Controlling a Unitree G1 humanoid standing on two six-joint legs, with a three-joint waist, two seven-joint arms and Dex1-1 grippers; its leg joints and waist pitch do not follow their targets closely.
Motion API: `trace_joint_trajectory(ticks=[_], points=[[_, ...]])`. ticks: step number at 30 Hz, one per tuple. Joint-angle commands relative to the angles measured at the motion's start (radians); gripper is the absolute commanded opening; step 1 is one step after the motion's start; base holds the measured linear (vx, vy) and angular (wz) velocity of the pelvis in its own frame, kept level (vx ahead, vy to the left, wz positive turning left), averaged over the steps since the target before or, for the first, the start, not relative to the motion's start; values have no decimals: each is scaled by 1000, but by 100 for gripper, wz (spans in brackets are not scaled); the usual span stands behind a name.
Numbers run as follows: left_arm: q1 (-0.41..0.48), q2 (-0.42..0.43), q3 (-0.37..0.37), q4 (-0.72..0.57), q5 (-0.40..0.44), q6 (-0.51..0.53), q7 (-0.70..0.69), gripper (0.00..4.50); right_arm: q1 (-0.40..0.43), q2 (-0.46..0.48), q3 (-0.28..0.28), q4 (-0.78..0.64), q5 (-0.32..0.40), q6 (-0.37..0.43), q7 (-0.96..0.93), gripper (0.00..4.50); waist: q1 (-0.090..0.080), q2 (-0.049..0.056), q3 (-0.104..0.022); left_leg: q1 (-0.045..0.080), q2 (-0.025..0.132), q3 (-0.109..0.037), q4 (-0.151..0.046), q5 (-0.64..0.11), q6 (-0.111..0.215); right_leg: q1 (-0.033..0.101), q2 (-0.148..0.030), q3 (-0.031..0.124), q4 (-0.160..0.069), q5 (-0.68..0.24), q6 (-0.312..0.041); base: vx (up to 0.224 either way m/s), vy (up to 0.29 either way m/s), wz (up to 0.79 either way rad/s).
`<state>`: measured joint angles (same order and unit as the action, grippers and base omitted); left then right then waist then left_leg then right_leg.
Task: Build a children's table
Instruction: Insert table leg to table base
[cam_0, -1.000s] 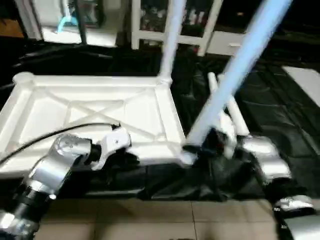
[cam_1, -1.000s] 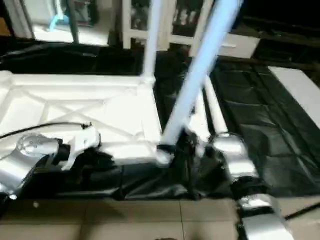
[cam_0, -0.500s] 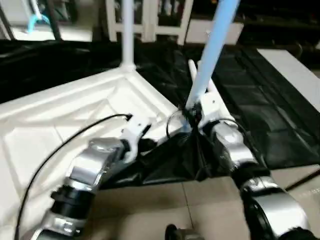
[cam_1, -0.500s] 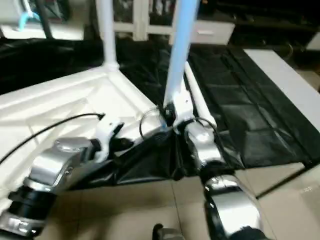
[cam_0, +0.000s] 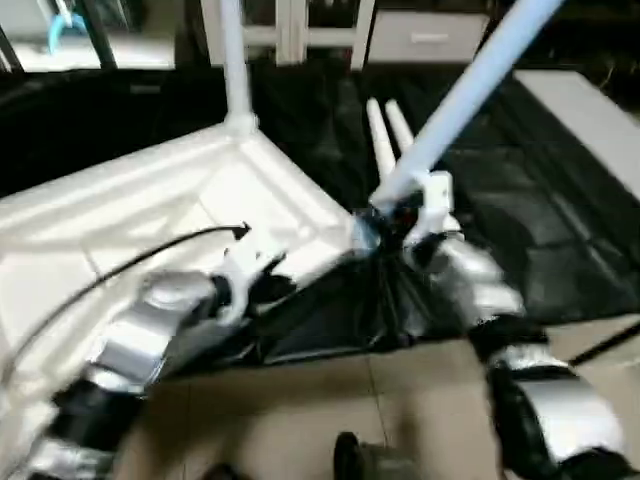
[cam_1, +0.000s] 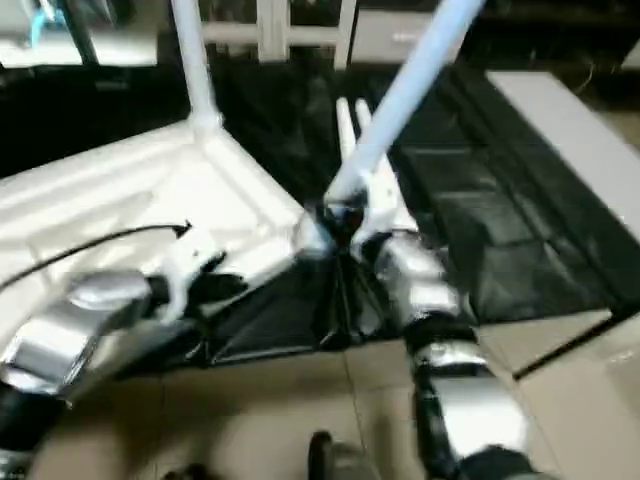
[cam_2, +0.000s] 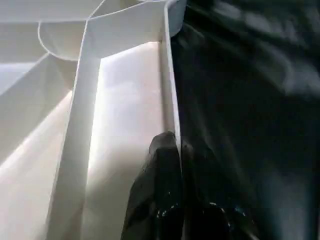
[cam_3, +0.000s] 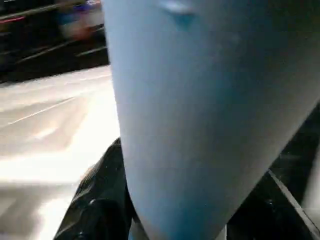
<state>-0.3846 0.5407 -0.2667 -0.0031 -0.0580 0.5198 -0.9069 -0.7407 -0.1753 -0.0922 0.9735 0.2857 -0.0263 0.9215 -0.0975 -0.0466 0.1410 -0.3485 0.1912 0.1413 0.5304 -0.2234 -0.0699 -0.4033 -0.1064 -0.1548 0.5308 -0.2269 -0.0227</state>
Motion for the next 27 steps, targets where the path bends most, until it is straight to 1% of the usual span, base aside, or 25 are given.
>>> trace_joint_trajectory(ticks=[1,2,3,4,5,6,7,8,9,10,11,12,13,14,15,16,18,19,20,21,22,24,27], points=[[2,33,-49,42,20,-94,-99,0,96,-9,141,35,-53,139,213,189,24,10,-47,5,47,-2,-57,-285,37,30,-73,87,-72,-447,-158,0,0,0],[2,33,-49,42,20,-94,-99,0,96,-9,141,35,-53,139,213,189,27,9,-48,3,45,1,-56,-267,40,31,-69,88,-66,-422,-170,0,0,0],[0,40,-49,49,24,-107,-104,0,102,-19,152,25,-54,144,241,189,35,8,-49,7,47,6,-56,-257,33,30,-69,93,-63,-429,-174,0,0,0],[-3,51,-47,64,25,-127,-120,0,114,-41,172,6,-61,146,288,189,38,6,-51,7,46,6,-55,-257,26,32,-66,97,-59,-452,-170,0,0,0],[-7,64,-43,75,20,-141,-146,0,127,-69,198,-10,-77,131,336,189,38,6,-51,7,46,6,-55,-257,26,32,-66,97,-59,-452,-170,51,7,-3],[-11,80,-39,87,6,-158,-184,0,142,-105,229,-27,-105,112,402,189,42,3,-57,12,48,10,-52,-254,29,29,-59,108,-49,-421,-180,63,15,-1],[-15,87,-40,96,-3,-170,-197,0,151,-127,246,-33,-133,82,424,189,46,6,-65,16,52,16,-49,-229,29,30,-56,116,-39,-359,-200,63,15,-1],[-15,87,-40,96,-3,-170,-197,0,151,-127,246,-33,-133,82,424,189,48,5,-68,18,51,20,-47,-205,32,30,-52,120,-34,-314,-213,78,11,3],[-19,89,-42,103,-9,-178,-199,0,157,-140,255,-33,-157,54,430,189,54,5,-72,25,48,29,-44,-182,42,25,-47,125,-29,-248,-234,84,7,10],[-20,89,-42,105,-10,-179,-200,0,159,-145,259,-30,-168,39,429,189,55,1,-70,23,46,34,-44,-214,46,21,-42,129,-27,-256,-240,84,7,10],[-22,89,-43,106,-13,-179,-200,0,161,-150,263,-26,-180,23,428,189,55,1,-70,23,46,34,-44,-214,46,21,-42,129,-27,-256,-240,84,9,11],[-24,86,-44,114,-16,-187,-207,0,167,-159,277,-24,-203,-10,424,189,53,-1,-77,20,46,32,-41,-236,45,23,-40,134,-23,-282,-233,85,11,5],[-24,83,-42,122,-12,-196,-212,0,173,-161,279,-32,-209,-12,425,189,50,0,-84,19,47,30,-43,-227,43,26,-36,137,-19,-261,-232,85,11,5],[-24,81,-41,126,-10,-200,-214,0,177,-159,278,-35,-209,-13,422,189,49,-3,-89,17,47,30,-42,-204,47,29,-31,139,-13,-211,-238,75,16,1],[-24,81,-41,126,-9,-200,-214,0,177,-159,278,-36,-209,-13,422,189,48,-4,-90,17,46,30,-41,-197,51,29,-29,140,-11,-189,-242,58,23,2],[-24,80,-40,130,-8,-205,-218,0,180,-161,283,-41,-204,-12,421,189,47,-5,-93,20,44,33,-39,-193,58,28,-27,142,-9,-168,-247,58,23,2],[-23,78,-37,135,-11,-210,-223,0,192,-163,295,-45,-202,-19,423,189,46,-6,-95,16,44,34,-39,-195,65,31,-28,143,-10,-172,-249,0,0,0],[-22,79,-38,135,-14,-212,-225,0,198,-163,297,-44,-204,-22,427,189,47,-7,-94,15,44,33,-40,-209,63,31,-29,143,-13,-201,-241,0,0,0],[-21,81,-38,134,-16,-212,-226,0,201,-162,296,-41,-207,-25,430,189,47,-10,-93,15,44,33,-40,-219,62,30,-30,143,-16,-220,-235,0,0,0],[-18,85,-39,131,-19,-212,-228,0,208,-164,298,-35,-215,-31,440,189,49,-9,-93,16,45,32,-41,-237,56,28,-30,143,-19,-256,-225,0,0,0],[-17,87,-39,131,-19,-211,-229,0,211,-165,301,-33,-218,-33,444,189,49,-11,-93,15,45,31,-41,-245,51,28,-30,144,-20,-275,-218,0,0,0],[-15,90,-38,133,-19,-213,-234,0,218,-179,317,-25,-238,-62,456,189,49,-11,-94,14,45,30,-41,-246,47,28,-29,144,-21,-286,-211,0,0,0],[-14,93,-36,138,-18,-215,-240,0,223,-202,339,-12,-271,-107,465,189,50,-12,-96,13,46,30,-40,-229,48,30,-27,144,-19,-263,-213,0,0,0]])
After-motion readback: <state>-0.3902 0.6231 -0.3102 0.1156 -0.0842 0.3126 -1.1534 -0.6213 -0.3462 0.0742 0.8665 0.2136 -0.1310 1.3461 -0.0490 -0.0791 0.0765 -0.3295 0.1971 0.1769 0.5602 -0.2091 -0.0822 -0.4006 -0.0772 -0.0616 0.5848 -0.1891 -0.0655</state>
